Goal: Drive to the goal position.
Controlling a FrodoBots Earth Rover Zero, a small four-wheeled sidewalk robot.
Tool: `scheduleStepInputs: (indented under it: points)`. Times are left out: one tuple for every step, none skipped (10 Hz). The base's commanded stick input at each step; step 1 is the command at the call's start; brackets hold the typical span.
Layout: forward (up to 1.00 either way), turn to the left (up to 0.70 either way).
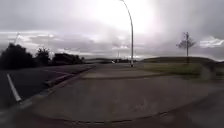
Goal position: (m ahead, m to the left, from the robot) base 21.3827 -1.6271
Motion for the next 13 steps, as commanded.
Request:
scheduleStepInputs:
  points:
    - [1.00, 0.00]
    - [1.00, 0.00]
    - [1.00, 0.00]
    - [1.00, 0.00]
    - [1.00, 0.00]
    - [1.00, 0.00]
    - [1.00, 0.00]
    - [1.00, 0.00]
    - [1.00, 0.00]
    - [1.00, 0.00]
    - [1.00, 0.00]
    - [1.00, 0.00]
    - [1.00, 0.00]
